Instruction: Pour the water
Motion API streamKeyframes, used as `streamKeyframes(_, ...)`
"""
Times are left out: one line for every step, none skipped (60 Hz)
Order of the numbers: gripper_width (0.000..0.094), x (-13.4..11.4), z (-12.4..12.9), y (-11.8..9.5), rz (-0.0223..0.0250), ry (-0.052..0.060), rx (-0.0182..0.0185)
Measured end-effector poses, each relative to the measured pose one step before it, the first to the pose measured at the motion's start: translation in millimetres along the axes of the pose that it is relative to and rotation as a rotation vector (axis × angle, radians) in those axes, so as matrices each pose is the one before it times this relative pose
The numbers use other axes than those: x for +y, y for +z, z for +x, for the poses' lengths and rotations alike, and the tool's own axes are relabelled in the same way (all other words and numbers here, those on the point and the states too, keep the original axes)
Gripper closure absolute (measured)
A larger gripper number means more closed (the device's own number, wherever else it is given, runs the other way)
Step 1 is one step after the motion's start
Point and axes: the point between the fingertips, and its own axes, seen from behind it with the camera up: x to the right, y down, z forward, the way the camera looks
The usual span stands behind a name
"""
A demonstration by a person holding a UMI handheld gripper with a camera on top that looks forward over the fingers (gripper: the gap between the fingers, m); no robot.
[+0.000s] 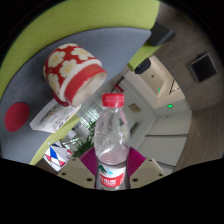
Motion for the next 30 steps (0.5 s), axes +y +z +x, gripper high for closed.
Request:
streamKeyframes(0.0599, 3.04, 2.39, -1.21, -0.00418, 0.013, 0.00154)
streamKeyframes(0.06, 3.06, 2.42, 0.06, -0.00441, 0.0174, 0.00224)
streamKeyframes(0.0598, 3.17, 2.19, 0.2, -0.00595, 0.0229, 0.00148)
streamKeyframes(0.0601, 2.62, 0.7, 1.4, -0.00565, 0.0298, -0.00071)
streamKeyframes(0.06, 4.0, 2.3, 0.14, -0.00842, 0.0316, -0.00006)
streamKeyframes(0.0598, 3.83, 3.34, -0.11, -0.00708, 0.0355, 0.00056)
streamKeyframes(0.0599, 4.03, 4.09, -0.05, -0.00683, 0.0412, 0.00184)
streamKeyframes(0.0599, 3.96, 4.54, -0.1, -0.00817, 0.0485, 0.00384)
streamKeyframes(0.06, 4.02, 5.01, -0.39, -0.00966, 0.0548, 0.00392)
streamKeyframes(0.0601, 4.0, 9.72, -4.61, -0.01262, 0.0528, 0.00718)
streamKeyframes(0.06, 6.23, 4.48, 2.13, -0.00711, 0.0676, -0.00497)
streamKeyframes(0.0598, 5.12, 5.01, -0.22, -0.01349, 0.0624, -0.00134)
streamKeyframes(0.0597, 4.3, 5.59, -1.13, -0.01433, 0.0668, -0.00117)
streamKeyframes(0.0601, 3.44, 5.59, -0.53, -0.01281, 0.0703, 0.00039)
streamKeyframes(0.06, 2.34, 5.27, -0.13, -0.0107, 0.0725, 0.00041)
streamKeyframes(0.0599, 1.98, 6.49, -3.27, -0.01045, 0.072, 0.00055)
streamKeyframes(0.0598, 4.07, 9.13, -0.58, -0.00754, 0.0773, -0.00397)
streamKeyframes(0.0597, 2.02, 4.75, -1.14, -0.01051, 0.0747, -0.0028)
streamKeyframes(0.0597, 1.85, 5.26, -1.31, -0.01114, 0.0754, -0.00004)
streamKeyframes(0.0594, 1.29, 4.71, -1.13, -0.00955, 0.0748, 0.00059)
streamKeyframes(0.0594, 1.31, 3.8, -1.14, -0.00698, 0.0714, -0.00122)
streamKeyframes(0.0593, 0.32, 3.24, -1.09, -0.00463, 0.0702, -0.00329)
streamKeyframes(0.0594, 0.42, 2.72, -1.36, -0.00459, 0.0693, -0.00175)
streamKeyframes(0.0595, -6.89, -5.56, -4.8, -0.00928, 0.0557, 0.01537)
streamKeyframes(0.0596, 3.65, 0.7, 2.59, -0.00507, 0.0701, -0.00718)
streamKeyframes(0.0598, 0.9, 9.73, -7.27, -0.00853, 0.0685, -0.00966)
streamKeyframes(0.0596, 2.73, -1.01, -1.01, -0.00865, 0.0608, -0.01004)
streamKeyframes(0.0597, 3.12, -2.03, -1.04, -0.01084, 0.0631, -0.01122)
streamKeyframes(0.0596, 3.53, -2.97, -1.41, -0.01121, 0.0649, -0.01254)
streamKeyframes(0.0596, 4.41, -3.47, -0.62, -0.01326, 0.0631, -0.0145)
